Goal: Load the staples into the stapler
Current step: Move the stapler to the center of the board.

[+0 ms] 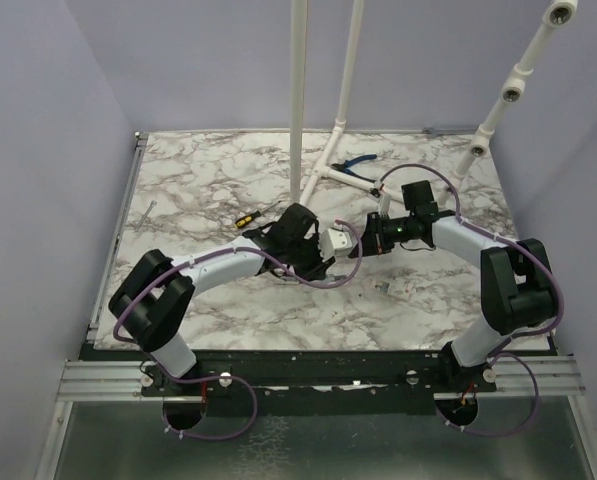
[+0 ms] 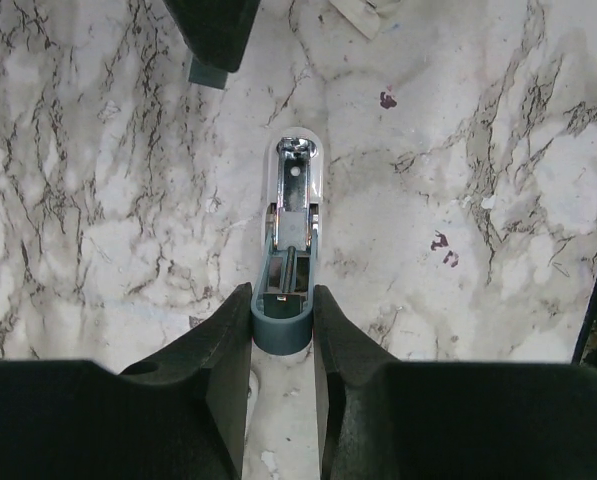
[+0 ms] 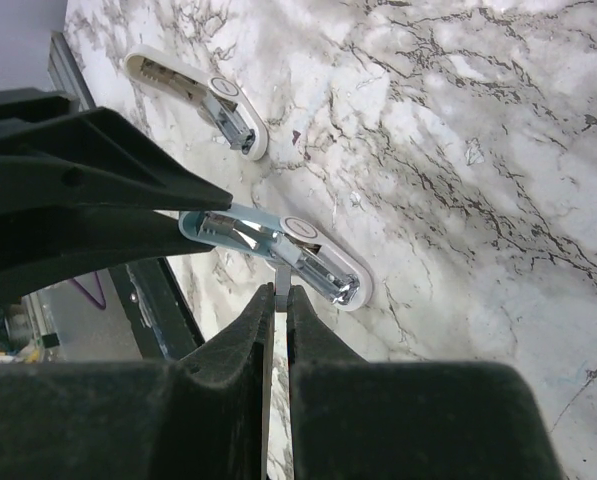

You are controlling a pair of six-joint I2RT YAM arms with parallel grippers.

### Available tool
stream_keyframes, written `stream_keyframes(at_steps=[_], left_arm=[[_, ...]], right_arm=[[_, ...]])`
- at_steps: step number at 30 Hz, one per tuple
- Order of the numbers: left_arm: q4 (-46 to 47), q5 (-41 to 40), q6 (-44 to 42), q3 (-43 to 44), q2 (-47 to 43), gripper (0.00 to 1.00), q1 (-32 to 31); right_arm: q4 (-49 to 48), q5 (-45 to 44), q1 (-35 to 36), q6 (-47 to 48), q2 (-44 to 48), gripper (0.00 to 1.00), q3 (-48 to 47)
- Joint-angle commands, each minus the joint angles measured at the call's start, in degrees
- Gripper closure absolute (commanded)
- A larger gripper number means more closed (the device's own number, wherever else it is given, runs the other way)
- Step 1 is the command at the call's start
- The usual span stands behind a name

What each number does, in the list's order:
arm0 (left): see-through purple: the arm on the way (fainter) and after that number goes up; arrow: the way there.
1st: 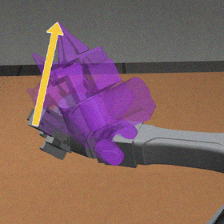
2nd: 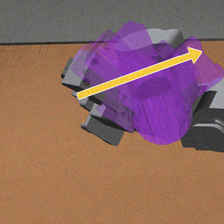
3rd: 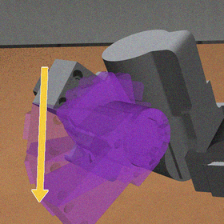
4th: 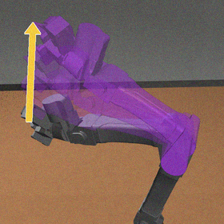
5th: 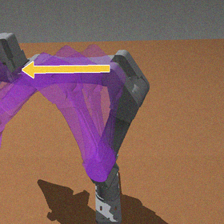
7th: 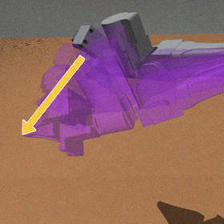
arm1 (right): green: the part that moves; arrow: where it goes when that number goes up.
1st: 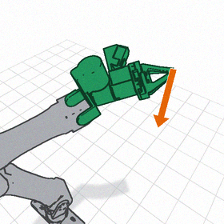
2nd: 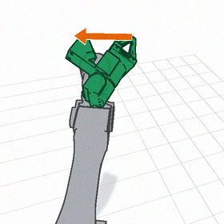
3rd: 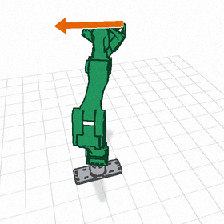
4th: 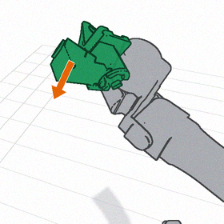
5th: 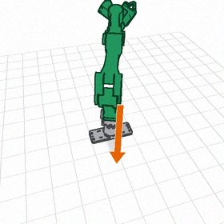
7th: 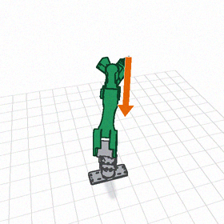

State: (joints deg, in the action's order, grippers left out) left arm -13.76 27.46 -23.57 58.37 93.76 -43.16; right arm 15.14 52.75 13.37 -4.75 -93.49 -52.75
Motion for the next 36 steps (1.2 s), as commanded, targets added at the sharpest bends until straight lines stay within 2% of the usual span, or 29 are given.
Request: stream_keyframes(at_steps=[1,3,6,13,25,30,36], left_arm=[[4.96,-10.41,9.54,-4.59,-4.44,0.92,-2.88],[6.46,-13.84,11.67,-6.57,-5.6,0.92,-4.4],[8.71,-17.25,14.1,-9.41,-6.99,0.86,-6.21],[11.45,-17.79,15.32,-12.57,-9.59,0.63,-7.59],[11.65,-15.31,12.57,-11.75,-10.57,0.51,-7.56],[10.98,-11.77,8.28,-11.87,-11.83,0.44,-6.64],[7.66,-5.71,3.11,-7.73,-13.58,0.38,-1.17]], right_arm=[[2.66,1.33,-0.45,3.71,-0.42,0.93,-1.95],[2.64,1.8,-0.45,4.21,-0.31,0.93,-1.64],[3.02,2.59,-0.49,7.22,-0.74,0.93,-1.65],[3.12,3.0,-0.45,8.8,-1.42,0.93,-1.42],[4.09,4.14,0.72,10.38,-1.96,0.93,-1.3],[-0.37,3.22,2.62,5.71,-1.43,0.93,1.29],[-1.88,2.86,2.65,-2.55,-1.61,0.93,2.26]])
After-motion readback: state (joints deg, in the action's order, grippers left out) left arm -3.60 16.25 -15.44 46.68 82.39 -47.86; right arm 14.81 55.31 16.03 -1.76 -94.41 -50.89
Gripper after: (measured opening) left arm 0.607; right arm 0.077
